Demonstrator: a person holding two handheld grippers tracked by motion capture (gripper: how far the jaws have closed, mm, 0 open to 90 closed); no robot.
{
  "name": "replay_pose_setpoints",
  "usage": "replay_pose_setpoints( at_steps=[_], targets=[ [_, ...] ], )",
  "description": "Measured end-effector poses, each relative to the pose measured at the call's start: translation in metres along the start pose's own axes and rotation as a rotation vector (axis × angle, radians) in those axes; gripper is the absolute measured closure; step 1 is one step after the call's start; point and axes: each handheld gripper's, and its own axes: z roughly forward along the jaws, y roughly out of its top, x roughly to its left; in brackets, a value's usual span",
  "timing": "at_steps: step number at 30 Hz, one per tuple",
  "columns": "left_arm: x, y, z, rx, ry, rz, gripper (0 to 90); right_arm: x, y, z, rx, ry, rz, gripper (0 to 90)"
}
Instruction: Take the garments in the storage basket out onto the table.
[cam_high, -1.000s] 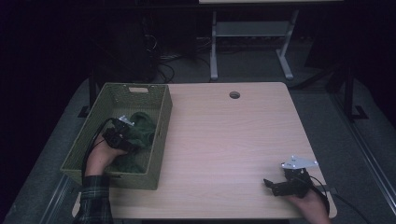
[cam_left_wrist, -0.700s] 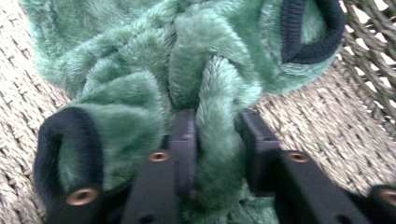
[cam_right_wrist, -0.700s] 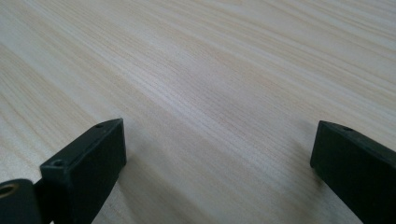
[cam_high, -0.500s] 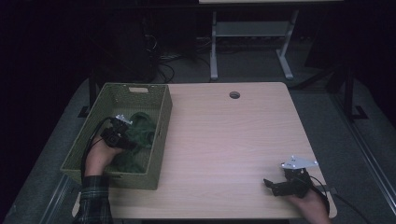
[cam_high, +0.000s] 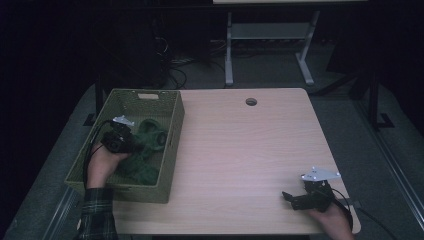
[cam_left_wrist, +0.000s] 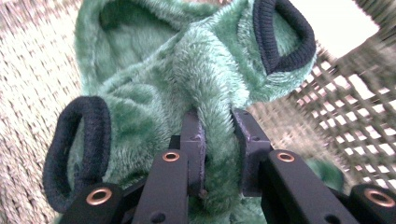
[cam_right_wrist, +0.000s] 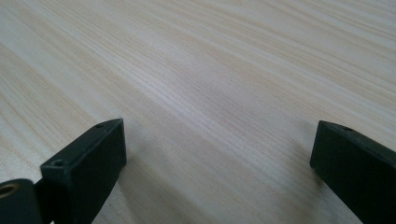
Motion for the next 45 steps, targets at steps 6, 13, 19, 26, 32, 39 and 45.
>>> replay_pose_setpoints(
  at_steps=[6, 13, 19, 26, 32, 39, 45],
  targets=[
    [0.001, 0.004, -0.016, -0.046, -0.034, -0.008, 76.0, 0.000, 0.000, 0.000, 0.000, 0.000, 0.001, 3.2],
    [0.003, 0.009, -0.031, -0.109, -0.051, -0.020, 76.4, 0.000, 0.000, 0.000, 0.000, 0.000, 0.000, 3.2],
    [0.002, 0.015, -0.044, -0.156, -0.041, -0.022, 76.5, 0.000, 0.000, 0.000, 0.000, 0.000, 0.000, 3.2],
    [-0.002, 0.028, -0.062, -0.208, -0.037, -0.018, 76.7, 0.000, 0.000, 0.000, 0.000, 0.000, 0.000, 3.2],
    [-0.006, 0.038, -0.077, -0.241, -0.037, 0.002, 76.9, 0.000, 0.000, 0.000, 0.000, 0.000, 0.000, 3.2],
    [-0.011, 0.050, -0.095, -0.298, -0.070, 0.013, 77.6, 0.000, 0.000, 0.000, -0.001, 0.000, 0.000, 3.2],
    [-0.020, 0.065, -0.111, -0.333, -0.064, 0.043, 78.2, 0.000, 0.000, 0.000, -0.001, -0.001, 0.002, 3.2]
  ],
)
